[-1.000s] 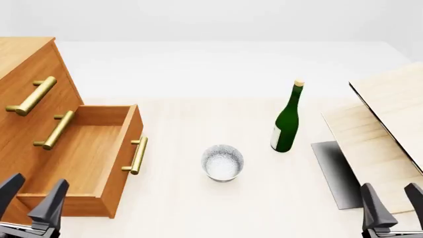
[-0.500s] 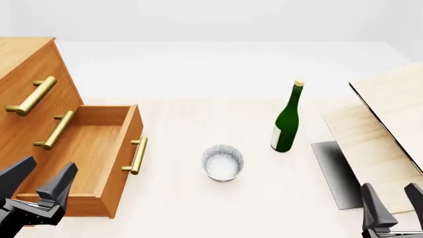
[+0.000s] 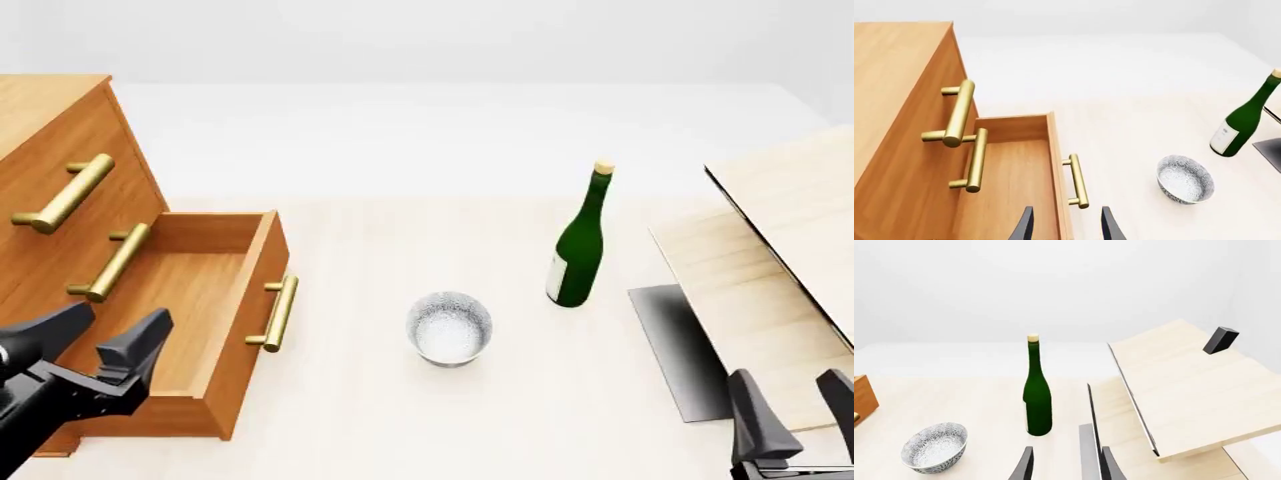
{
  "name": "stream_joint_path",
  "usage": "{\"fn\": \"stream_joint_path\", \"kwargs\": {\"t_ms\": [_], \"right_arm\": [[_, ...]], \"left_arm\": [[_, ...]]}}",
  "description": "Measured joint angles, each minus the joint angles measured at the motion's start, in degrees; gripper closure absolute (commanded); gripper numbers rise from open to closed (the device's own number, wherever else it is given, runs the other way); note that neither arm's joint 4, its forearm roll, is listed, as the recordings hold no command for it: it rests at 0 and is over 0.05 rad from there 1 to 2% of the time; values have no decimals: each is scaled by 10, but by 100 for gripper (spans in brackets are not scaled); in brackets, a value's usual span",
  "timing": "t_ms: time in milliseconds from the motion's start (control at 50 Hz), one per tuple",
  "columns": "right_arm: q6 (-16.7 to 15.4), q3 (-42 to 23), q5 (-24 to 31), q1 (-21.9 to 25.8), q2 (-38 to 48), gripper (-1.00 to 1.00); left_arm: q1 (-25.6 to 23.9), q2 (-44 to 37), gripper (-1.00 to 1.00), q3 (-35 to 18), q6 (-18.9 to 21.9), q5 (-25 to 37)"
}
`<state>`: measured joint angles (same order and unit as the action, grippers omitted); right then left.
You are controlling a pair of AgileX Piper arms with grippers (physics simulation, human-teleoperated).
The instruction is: Put the bowl in the bottom drawer of the cabinet and close it.
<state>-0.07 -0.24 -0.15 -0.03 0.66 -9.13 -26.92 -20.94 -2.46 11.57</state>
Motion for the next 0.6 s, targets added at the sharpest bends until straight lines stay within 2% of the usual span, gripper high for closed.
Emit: {"fn": "stream_joint_path", "kwargs": {"t_ms": [600], "right_arm": [[0,0,0,0,0,-100]], "left_arm": [[9,-67,-100,2,-7,1]]}}
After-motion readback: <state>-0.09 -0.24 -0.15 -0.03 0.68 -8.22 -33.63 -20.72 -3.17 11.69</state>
